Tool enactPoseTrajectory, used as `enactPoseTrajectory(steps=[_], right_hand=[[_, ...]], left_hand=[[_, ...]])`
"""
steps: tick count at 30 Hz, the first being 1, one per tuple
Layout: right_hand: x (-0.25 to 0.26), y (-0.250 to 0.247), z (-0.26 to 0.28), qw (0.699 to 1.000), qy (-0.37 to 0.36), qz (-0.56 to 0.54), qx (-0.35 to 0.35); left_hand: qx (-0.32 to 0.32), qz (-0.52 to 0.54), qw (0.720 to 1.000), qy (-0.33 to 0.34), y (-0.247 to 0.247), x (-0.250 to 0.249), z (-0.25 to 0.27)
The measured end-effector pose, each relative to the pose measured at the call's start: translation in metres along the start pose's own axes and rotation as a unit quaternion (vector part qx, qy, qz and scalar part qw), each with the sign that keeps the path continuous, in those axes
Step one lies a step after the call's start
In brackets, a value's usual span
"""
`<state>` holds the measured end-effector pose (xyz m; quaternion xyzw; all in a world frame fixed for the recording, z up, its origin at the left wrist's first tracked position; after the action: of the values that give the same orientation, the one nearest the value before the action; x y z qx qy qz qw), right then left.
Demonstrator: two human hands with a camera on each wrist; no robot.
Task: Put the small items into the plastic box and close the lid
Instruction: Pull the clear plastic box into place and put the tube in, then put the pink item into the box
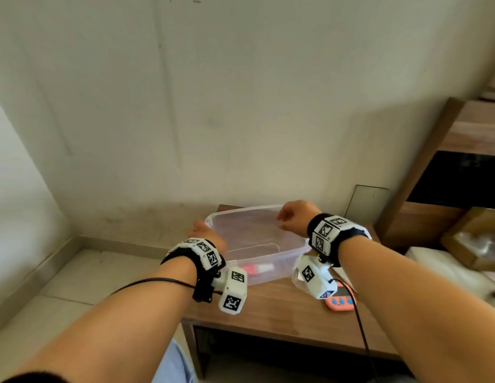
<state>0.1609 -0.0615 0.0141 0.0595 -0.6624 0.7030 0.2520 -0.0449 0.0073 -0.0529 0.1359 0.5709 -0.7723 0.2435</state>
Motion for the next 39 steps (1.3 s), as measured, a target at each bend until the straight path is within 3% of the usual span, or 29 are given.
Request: enactPoseTrajectory(steps=[4, 8, 15, 26, 29, 35, 39], right_hand=[[-0.054, -0.018, 0.016, 0.992, 0.1, -0.009, -0.07], [-0.095, -0.007, 0.034, 0.986, 0.155, 0.045, -0.03], [-0.13, 0.047, 0.054, 0.97, 0.217, 0.085, 0.068], [-0.142, 0.088, 0.051, 0.947, 0.271, 0.115, 0.133], [-0.138, 0.079, 0.044, 0.956, 0.269, 0.082, 0.086], [-0.1, 0.006, 0.032, 0.952, 0.279, 0.032, -0.124], [-0.052, -0.011, 0.018, 0.961, 0.21, -0.033, -0.177]], left_hand=[[-0.012, 0.05, 0.999, -0.013, 0.009, -0.003, -0.011], [-0.011, 0.121, 0.992, -0.031, 0.017, -0.008, -0.017], [-0.034, 0.132, 0.99, 0.022, 0.021, -0.012, -0.016], [-0.025, 0.098, 0.995, 0.009, 0.027, -0.005, -0.019], [-0.037, 0.076, 0.996, -0.007, 0.025, -0.005, -0.017], [-0.024, 0.052, 0.998, -0.021, 0.022, -0.007, -0.014], [-0.02, 0.022, 1.0, -0.004, 0.019, -0.006, -0.013]])
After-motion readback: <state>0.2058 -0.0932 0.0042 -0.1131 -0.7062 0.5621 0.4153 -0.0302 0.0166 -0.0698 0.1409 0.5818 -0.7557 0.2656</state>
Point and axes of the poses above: each hand's wrist, its own z-axis away from the middle knuckle, its own y-axis out of the palm, x = y × z, the point moved 3 cm from there along -z, towards the middle knuckle, and after that the axes turned 1 degree about z, right-handed, at the moved point
